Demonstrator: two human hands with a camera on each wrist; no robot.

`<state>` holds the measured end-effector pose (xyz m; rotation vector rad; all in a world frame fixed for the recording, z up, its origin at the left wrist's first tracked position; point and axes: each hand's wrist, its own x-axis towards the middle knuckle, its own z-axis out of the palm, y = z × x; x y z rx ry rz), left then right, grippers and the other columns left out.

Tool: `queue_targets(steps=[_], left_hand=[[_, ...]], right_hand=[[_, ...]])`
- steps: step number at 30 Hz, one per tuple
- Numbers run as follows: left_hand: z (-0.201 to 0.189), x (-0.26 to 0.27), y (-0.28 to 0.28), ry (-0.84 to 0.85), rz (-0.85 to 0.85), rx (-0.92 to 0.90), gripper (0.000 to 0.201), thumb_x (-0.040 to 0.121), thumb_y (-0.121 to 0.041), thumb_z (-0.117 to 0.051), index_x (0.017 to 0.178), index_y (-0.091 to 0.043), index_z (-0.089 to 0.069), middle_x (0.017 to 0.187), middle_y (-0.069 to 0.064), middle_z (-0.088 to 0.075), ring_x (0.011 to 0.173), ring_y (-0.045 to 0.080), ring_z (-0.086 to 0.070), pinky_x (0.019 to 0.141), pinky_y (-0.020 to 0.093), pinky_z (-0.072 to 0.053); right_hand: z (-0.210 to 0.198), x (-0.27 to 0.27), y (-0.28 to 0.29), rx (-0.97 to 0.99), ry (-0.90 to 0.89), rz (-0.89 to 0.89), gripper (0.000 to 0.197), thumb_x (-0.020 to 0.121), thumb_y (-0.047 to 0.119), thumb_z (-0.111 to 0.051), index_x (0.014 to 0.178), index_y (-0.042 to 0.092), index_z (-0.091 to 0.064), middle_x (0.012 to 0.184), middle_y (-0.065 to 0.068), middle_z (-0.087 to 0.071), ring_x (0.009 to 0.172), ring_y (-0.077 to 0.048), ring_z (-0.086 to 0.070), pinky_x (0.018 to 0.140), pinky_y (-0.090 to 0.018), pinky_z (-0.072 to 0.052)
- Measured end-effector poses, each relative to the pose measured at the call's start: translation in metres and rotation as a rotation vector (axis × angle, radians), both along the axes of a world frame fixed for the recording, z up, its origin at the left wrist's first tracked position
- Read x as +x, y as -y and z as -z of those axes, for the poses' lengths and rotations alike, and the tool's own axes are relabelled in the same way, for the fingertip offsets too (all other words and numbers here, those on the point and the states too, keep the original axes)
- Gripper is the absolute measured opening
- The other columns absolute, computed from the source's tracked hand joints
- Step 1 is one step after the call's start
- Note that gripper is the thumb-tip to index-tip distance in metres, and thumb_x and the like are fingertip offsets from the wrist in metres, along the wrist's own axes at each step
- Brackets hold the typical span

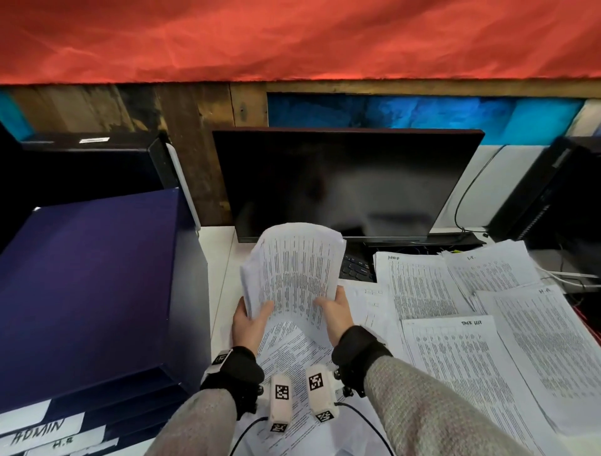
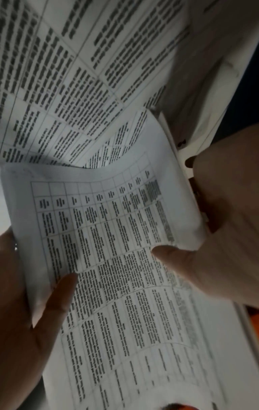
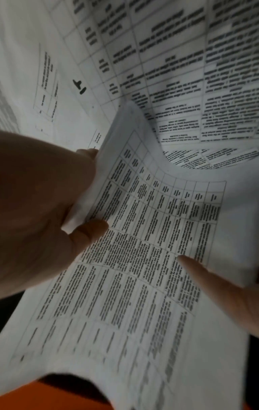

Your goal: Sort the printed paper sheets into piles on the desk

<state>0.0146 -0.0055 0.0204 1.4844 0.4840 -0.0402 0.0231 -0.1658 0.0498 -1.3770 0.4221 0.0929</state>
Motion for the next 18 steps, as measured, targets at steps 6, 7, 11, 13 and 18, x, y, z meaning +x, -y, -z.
queue_targets(steps=[6,7,11,13,18], left_hand=[[-0.007,0.003,-0.002,0.028,-0.138,-0.040,0.032,0.059,-0.029,-0.068,0.090,-0.024,-0.063,0.102,0.006,-0.070,0.098,0.029,-0.065,0.093,0.052,-0.050],[-0.004,0.004,-0.004,0.034,-0.126,-0.042,0.034,0.058,-0.029,-0.070,0.091,-0.024,-0.063,0.103,0.006,-0.070,0.099,0.028,-0.065,0.094,0.051,-0.050],[-0.006,-0.007,-0.005,0.030,0.124,0.027,0.043,0.066,-0.031,-0.079,0.104,-0.029,-0.060,0.110,0.002,-0.068,0.106,0.024,-0.063,0.096,0.048,-0.048],[-0.005,-0.012,-0.003,0.026,0.197,0.071,0.019,0.081,-0.019,-0.071,0.091,-0.028,-0.058,0.099,0.008,-0.066,0.099,0.032,-0.063,0.089,0.045,-0.050],[-0.010,-0.010,0.009,0.067,0.170,0.062,0.024,0.081,-0.021,-0.074,0.100,-0.022,-0.060,0.101,-0.002,-0.068,0.100,0.019,-0.064,0.083,0.032,-0.053]], right_hand=[[0.004,-0.001,0.007,-0.025,0.048,0.043,0.018,0.088,-0.006,-0.045,0.104,-0.004,-0.053,0.095,-0.006,-0.058,0.092,-0.020,-0.054,0.078,-0.026,-0.044],[0.004,-0.001,0.011,-0.036,0.064,0.062,0.017,0.086,-0.004,-0.049,0.102,-0.002,-0.053,0.097,-0.008,-0.057,0.094,-0.022,-0.053,0.082,-0.029,-0.043],[0.003,-0.006,0.027,-0.036,0.078,-0.003,0.042,0.080,-0.005,-0.060,0.118,0.011,-0.052,0.113,-0.007,-0.064,0.105,-0.022,-0.061,0.092,-0.041,-0.051],[0.004,-0.011,0.030,-0.074,0.083,-0.043,0.041,0.085,-0.003,-0.059,0.122,0.012,-0.053,0.115,-0.004,-0.064,0.108,-0.021,-0.061,0.095,-0.040,-0.050],[-0.004,-0.006,0.042,-0.245,0.191,0.091,0.013,0.094,0.012,-0.049,0.102,0.014,-0.060,0.091,0.003,-0.064,0.089,-0.017,-0.060,0.090,-0.039,-0.050]])
